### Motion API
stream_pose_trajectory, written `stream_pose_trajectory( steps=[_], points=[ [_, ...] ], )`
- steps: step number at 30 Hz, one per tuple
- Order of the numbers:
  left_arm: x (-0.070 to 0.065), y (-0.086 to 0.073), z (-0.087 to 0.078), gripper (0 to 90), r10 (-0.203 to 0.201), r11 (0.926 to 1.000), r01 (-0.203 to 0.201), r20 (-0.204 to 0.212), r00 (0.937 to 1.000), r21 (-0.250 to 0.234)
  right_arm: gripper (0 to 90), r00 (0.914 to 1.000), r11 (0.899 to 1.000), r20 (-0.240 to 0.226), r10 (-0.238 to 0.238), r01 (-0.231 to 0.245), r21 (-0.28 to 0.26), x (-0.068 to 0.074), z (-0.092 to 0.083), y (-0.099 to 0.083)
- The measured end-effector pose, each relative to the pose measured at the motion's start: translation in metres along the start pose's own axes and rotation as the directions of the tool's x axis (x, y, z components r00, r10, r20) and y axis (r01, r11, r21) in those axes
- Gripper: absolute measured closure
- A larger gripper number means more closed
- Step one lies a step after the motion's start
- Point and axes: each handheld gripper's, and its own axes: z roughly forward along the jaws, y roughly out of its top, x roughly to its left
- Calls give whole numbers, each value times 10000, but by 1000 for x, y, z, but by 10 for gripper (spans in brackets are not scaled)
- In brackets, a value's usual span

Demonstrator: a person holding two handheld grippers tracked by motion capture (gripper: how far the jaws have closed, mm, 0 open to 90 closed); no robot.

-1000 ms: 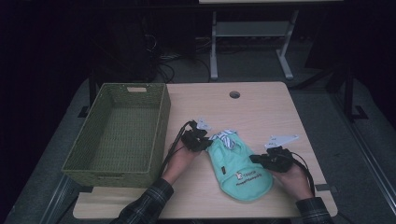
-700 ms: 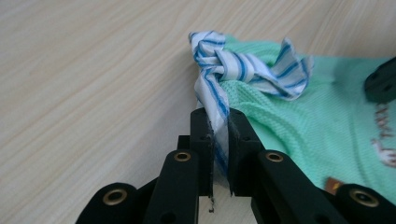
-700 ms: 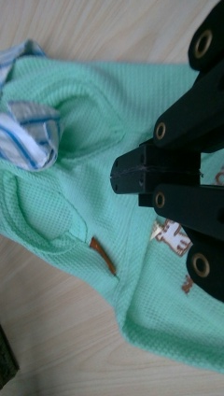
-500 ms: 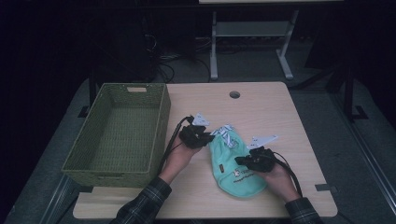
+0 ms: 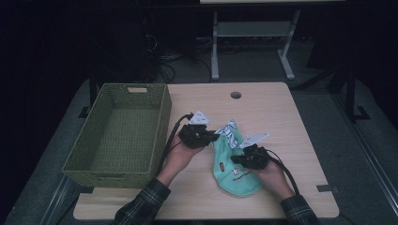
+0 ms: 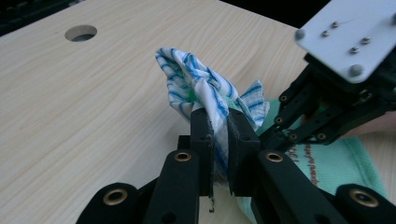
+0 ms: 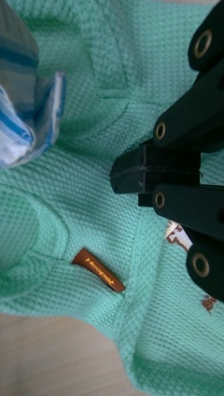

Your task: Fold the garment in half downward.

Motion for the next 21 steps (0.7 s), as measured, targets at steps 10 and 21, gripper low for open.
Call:
stream_pose_trajectory(
  steps=[10,21],
  points=[
    [5,1,-8,823,31,9999,-35,-358,9994,-113,898,9999,9992,-71,96,-98,-399,-1,-25,-5],
    [12,-2,-19,823,-26,9999,13,-866,9962,-153,898,9995,9995,153,287,-285,-112,4,-52,-40]
  ],
)
